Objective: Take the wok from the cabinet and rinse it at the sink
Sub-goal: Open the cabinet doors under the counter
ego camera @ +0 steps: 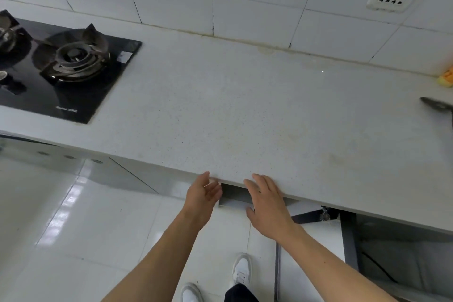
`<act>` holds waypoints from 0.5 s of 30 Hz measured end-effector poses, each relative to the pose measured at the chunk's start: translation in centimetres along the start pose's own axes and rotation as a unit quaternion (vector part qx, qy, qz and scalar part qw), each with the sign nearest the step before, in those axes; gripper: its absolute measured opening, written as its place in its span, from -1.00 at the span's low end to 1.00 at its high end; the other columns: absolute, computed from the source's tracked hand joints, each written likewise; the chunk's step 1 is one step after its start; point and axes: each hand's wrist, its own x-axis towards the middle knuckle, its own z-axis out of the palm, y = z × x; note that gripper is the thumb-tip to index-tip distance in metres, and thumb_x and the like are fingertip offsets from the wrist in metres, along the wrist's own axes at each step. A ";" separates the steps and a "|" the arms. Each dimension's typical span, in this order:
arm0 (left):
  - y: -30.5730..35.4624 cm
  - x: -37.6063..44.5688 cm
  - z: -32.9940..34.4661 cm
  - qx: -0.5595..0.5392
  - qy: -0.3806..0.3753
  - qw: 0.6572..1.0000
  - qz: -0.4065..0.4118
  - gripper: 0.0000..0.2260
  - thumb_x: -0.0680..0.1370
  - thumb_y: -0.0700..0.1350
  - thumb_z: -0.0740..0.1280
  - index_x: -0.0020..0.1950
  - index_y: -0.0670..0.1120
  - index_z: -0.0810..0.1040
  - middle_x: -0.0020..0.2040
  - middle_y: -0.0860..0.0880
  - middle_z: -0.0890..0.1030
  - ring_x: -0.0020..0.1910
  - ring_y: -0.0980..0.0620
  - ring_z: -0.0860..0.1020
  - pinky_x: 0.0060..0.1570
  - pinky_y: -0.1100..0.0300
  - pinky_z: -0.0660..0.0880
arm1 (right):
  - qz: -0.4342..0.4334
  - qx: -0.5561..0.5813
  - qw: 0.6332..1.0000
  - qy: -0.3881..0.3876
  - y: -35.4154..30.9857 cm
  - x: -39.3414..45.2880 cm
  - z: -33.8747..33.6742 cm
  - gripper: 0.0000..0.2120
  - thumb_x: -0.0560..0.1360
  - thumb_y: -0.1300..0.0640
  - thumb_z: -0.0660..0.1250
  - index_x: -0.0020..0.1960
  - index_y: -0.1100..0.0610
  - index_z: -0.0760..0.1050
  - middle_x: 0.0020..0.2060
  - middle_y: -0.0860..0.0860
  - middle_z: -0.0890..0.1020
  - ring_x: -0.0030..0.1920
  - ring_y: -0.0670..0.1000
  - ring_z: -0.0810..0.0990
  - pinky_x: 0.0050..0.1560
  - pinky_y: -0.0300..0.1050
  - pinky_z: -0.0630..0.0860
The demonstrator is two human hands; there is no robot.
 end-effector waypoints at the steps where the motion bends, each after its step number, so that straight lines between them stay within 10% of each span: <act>1: 0.0 0.3 0.0 -0.033 0.001 0.999 -0.009 -0.67 0.59 0.01 0.32 0.17 -0.24 0.49 0.06 -0.19 0.57 0.14 -0.18 0.58 0.21 -0.02 0.52 | 0.002 -0.003 1.000 0.007 0.0 0.0 -0.1 -0.39 0.57 0.01 0.26 0.53 0.03 0.07 0.55 0.04 0.04 0.54 0.11 -0.05 0.52 0.02 -0.01; 15: -0.2 4.0 -0.1 -0.260 -0.025 0.965 -0.028 -0.45 0.56 0.21 0.26 0.31 -0.22 0.44 0.29 -0.24 0.54 0.23 -0.22 0.57 0.31 -0.13 0.46 | -0.003 -0.025 1.000 0.017 -0.1 0.3 0.3 -0.33 0.52 0.02 0.31 0.53 0.05 0.09 0.54 0.08 0.11 0.53 0.16 0.01 0.51 0.06 0.03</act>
